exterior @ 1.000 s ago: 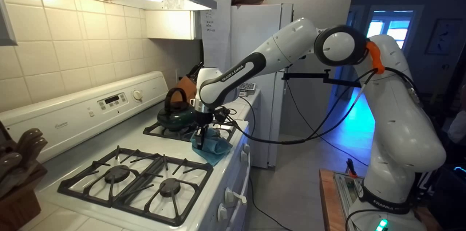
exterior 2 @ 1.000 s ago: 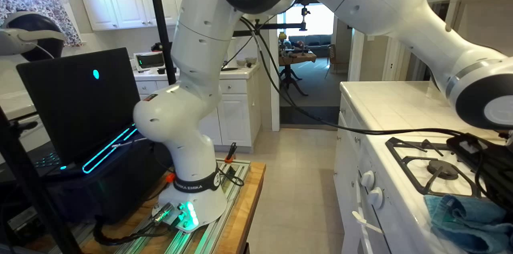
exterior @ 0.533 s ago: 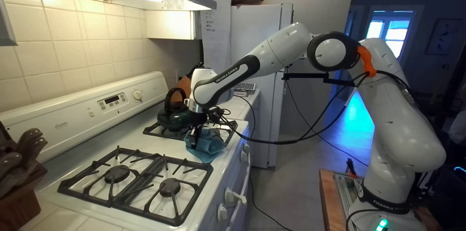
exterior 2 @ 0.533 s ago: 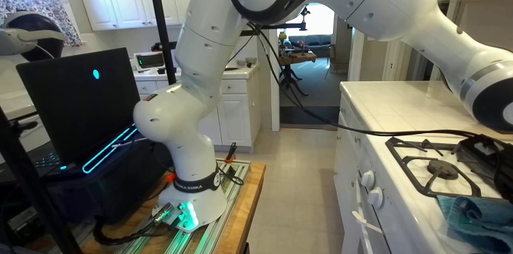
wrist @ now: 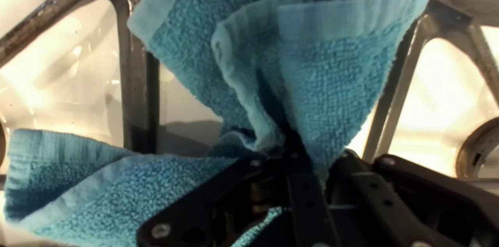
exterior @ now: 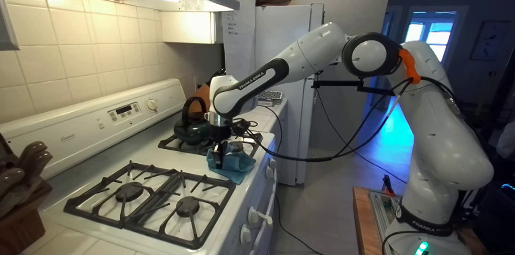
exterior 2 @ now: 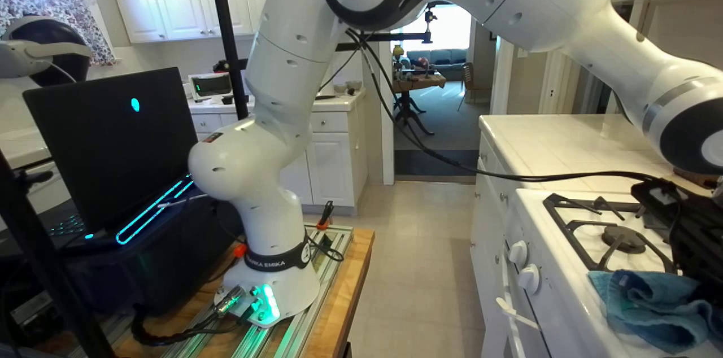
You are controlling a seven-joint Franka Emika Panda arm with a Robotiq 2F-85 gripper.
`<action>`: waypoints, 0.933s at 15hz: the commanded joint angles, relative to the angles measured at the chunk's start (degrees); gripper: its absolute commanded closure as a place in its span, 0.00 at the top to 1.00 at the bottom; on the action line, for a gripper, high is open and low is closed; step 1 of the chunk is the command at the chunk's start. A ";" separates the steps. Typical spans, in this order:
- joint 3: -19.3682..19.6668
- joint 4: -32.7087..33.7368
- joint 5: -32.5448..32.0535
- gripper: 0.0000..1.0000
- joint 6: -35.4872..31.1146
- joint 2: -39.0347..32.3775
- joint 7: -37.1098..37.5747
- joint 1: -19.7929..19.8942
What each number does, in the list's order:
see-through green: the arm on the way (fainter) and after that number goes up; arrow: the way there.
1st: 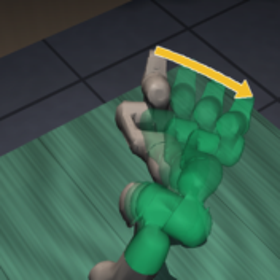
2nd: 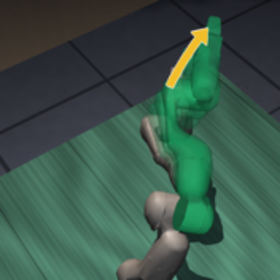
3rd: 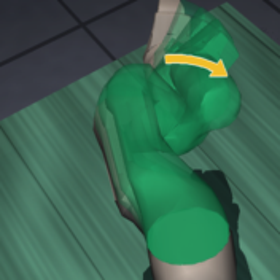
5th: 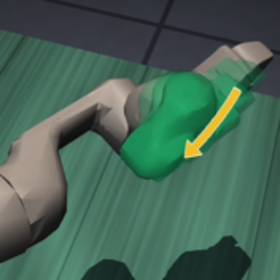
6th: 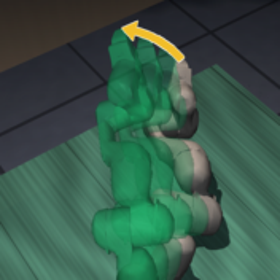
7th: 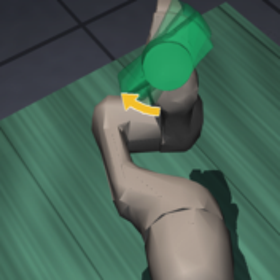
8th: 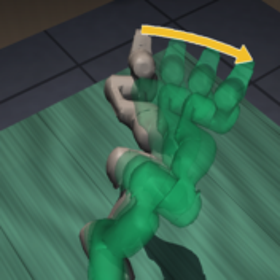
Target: Use the towel to wipe the stove
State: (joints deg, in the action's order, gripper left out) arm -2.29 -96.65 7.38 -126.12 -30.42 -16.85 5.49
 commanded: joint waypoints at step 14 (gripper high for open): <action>1.98 -12.84 -0.17 0.41 1.87 10.58 4.21 -0.09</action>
State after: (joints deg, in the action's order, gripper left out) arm -0.75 -107.08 7.38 -123.75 -22.41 -14.31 5.53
